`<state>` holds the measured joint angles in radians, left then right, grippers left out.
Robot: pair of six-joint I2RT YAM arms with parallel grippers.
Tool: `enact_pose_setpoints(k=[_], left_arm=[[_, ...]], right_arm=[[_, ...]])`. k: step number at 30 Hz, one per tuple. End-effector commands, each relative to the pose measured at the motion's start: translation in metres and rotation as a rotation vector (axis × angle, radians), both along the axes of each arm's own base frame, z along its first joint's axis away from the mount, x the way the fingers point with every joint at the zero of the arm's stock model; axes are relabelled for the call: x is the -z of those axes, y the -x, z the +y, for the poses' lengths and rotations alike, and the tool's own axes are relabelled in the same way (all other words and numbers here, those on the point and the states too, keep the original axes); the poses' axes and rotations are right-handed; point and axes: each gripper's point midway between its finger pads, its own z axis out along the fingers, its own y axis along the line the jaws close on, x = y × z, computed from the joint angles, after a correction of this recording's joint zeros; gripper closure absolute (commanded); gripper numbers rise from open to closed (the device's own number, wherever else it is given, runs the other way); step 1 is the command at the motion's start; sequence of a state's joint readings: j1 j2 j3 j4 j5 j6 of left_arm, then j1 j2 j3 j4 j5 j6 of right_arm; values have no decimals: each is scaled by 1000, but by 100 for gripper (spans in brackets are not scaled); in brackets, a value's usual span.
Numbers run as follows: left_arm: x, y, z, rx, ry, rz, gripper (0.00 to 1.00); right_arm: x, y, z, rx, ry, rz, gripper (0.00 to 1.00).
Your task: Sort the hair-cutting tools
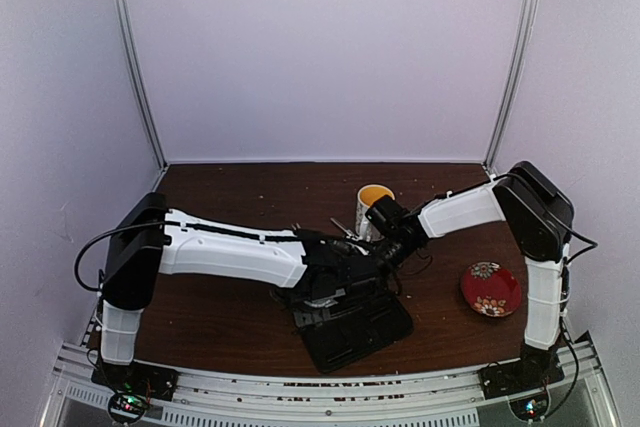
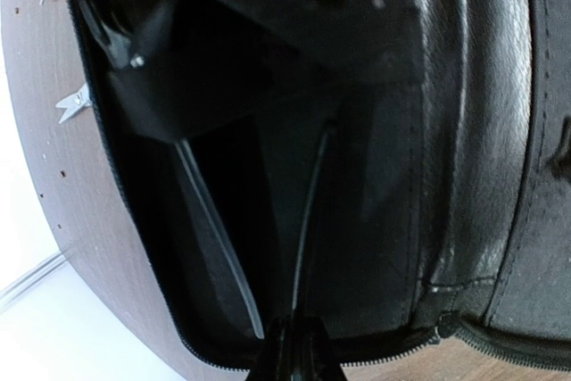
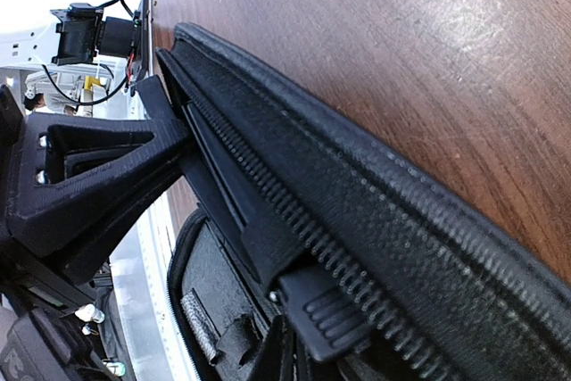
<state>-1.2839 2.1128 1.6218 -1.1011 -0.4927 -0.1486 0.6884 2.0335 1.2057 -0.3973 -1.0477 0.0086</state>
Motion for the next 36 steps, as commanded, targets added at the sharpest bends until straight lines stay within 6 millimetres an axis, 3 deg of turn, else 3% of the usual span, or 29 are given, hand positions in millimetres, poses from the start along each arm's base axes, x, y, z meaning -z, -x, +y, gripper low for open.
enact_pose_setpoints(k=[1,16,23,31,36], left_arm=[[-2,-10,-11,0,10,-59,100],[3,-18,-22,-11,32,-97,100],[1,-7,-46,8,164,-24,100],[4,-8,-53,13,196,-25,100],[-10,-9,-49,-3,230,-51,87]], right_arm=[[-4,0,2,-1,-25,28,100],[-5,1,2,-1,-32,39,100],[-4,-2,1,3,-16,20,100],[-10,-7,-7,7,6,-13,79],[-28,-22,-19,54,22,-109,73]])
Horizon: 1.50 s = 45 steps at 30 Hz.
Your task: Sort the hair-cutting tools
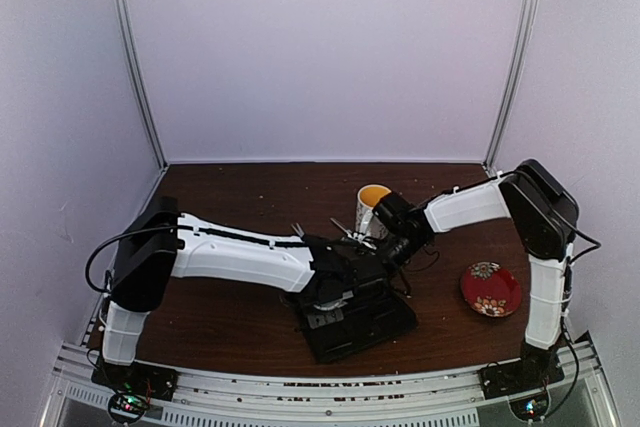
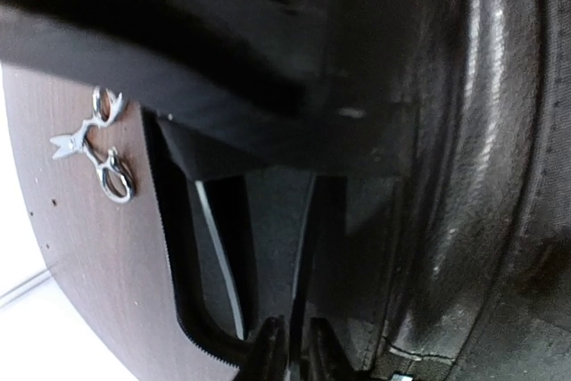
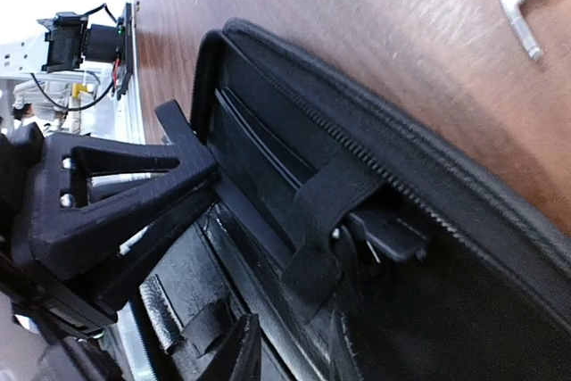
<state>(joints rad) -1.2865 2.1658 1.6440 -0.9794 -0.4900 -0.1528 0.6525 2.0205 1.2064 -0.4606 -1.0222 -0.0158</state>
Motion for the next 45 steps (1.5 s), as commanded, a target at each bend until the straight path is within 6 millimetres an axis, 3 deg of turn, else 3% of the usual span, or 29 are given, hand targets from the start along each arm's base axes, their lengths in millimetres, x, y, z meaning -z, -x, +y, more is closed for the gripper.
enact_pose_setpoints(k=[1,13,19,22,25,27,29,33,36,45], left_arm=[[-30,-3,-18,-5,152,-33,85],[-72,5,5,-43,245,-47,74],[-69,24,27,-61,266,35,75],[-62,29,40,-91,270,73,81],[-55,32,53,-132,284,106,94],[-51,34,59,-154,309,128,100],[-48,34,61,-172,340,138,100],[-41,27,58,-198,393,159,100],[-36,23,57,-205,412,154,100],[-21,10,45,-215,450,148,100]], right_arm=[[-33,-16,-5,28,-15,-128,73],[-57,-29,-19,59,-33,-192,70],[-81,-43,-40,93,2,-327,68],[-90,-44,-58,62,73,-415,67],[-94,-41,-78,26,164,-527,67],[-89,-38,-93,3,232,-573,67],[-78,-33,-107,-24,297,-591,67],[-41,-21,-124,-85,400,-528,66],[-28,-14,-124,-104,396,-479,66],[-14,1,-111,-134,346,-355,63]])
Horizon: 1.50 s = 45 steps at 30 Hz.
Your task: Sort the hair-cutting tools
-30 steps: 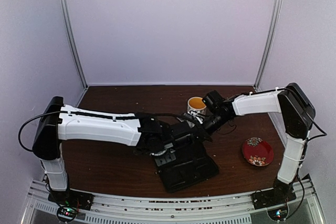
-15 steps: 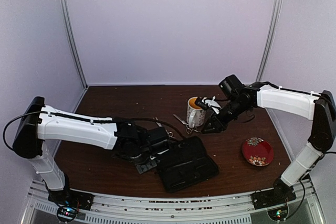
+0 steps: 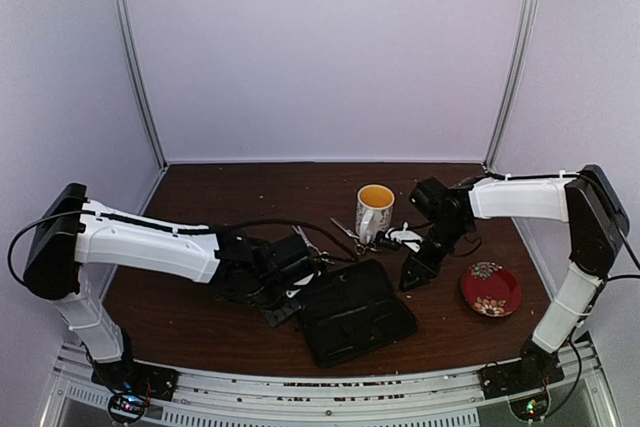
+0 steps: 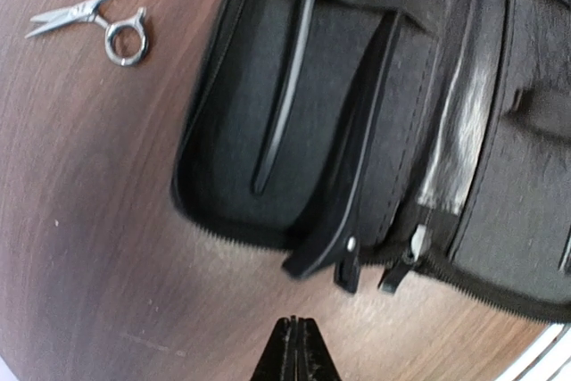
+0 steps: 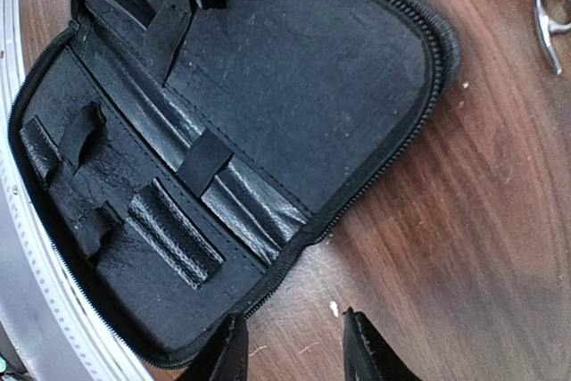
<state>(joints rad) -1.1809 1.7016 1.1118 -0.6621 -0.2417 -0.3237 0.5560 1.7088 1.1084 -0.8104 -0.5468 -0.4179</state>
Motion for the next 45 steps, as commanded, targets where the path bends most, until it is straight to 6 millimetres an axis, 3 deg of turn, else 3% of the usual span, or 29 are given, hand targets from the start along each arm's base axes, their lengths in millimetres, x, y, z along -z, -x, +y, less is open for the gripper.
enact_pose_setpoints(k=[1,24,34,45], left_arm=[[3,-12,-20,-8,67,-17,100],[20,-22,-71,68,106,15,100],[16,-31,-97,95,147,0,100],[19,-37,-109,102,157,-12,100]], right_arm=[[4,8,4,-20,-14,55,63],[15,22,15,-41,-29,149,60],[14,23,14,-41,-28,148,59],[11,20,8,-28,-11,130,58]])
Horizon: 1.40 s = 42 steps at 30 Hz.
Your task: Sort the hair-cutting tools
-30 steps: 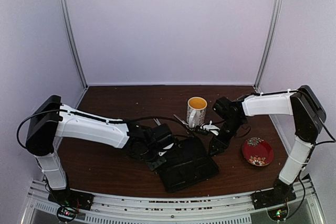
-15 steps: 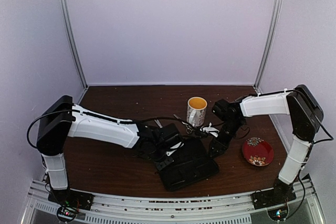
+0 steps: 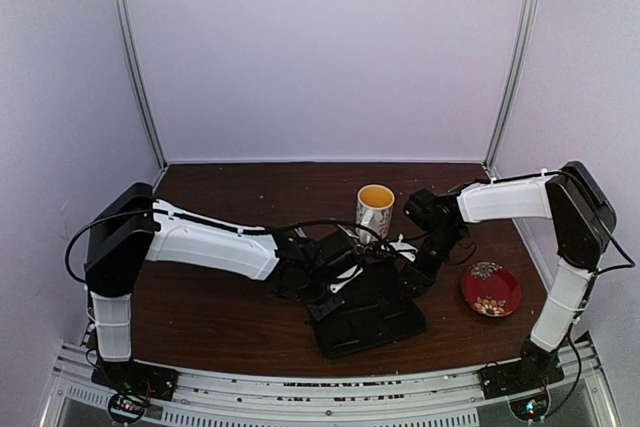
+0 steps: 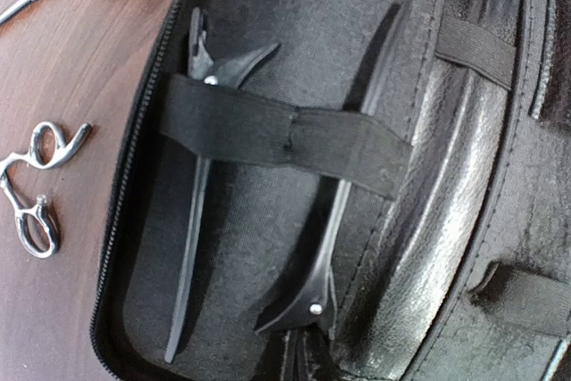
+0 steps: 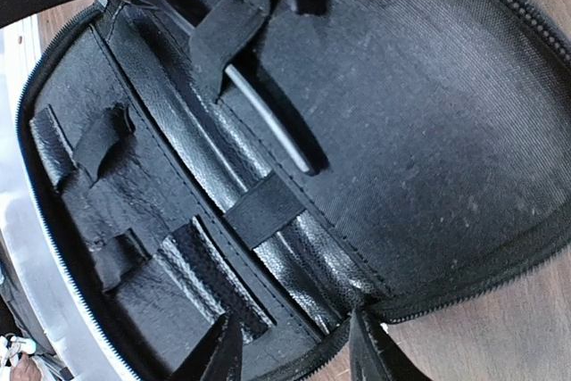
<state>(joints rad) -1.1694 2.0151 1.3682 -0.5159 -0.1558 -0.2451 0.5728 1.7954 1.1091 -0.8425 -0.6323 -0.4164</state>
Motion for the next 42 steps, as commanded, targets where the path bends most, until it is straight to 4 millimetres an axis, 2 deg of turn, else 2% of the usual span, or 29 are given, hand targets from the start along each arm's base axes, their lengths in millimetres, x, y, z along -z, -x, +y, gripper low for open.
enact_pose_setpoints(k=[1,7,11,16,19,22,25,31,33,37,42], left_arm=[[-14,-10,-17,6,69,-34,100],[-36,-12,-5,-4,100,-85,99],[-48,-12,-3,-7,127,-100,94],[-41,-11,4,-15,104,-100,96],[-37,-10,9,-23,88,-96,100],[-34,-7,14,-32,86,-89,100],[-30,-5,19,-36,74,-79,100],[-20,-2,31,-47,44,-74,100],[-17,-1,32,-48,45,-71,100],[-14,0,31,-49,50,-65,100],[-9,1,29,-45,55,-56,100]], right_arm=[[-10,-4,-2,0,3,-30,58],[-20,-27,-23,57,62,-157,57],[-13,-36,-34,98,109,-177,57],[3,-53,-54,170,227,-224,60],[11,-58,-63,176,282,-246,67],[17,-55,-58,160,289,-234,75],[26,-42,-47,103,292,-192,80],[33,-6,-8,-15,212,-66,84],[34,-2,2,-30,194,-38,84],[37,3,12,-42,182,-9,84],[39,5,11,-45,181,-4,85]])
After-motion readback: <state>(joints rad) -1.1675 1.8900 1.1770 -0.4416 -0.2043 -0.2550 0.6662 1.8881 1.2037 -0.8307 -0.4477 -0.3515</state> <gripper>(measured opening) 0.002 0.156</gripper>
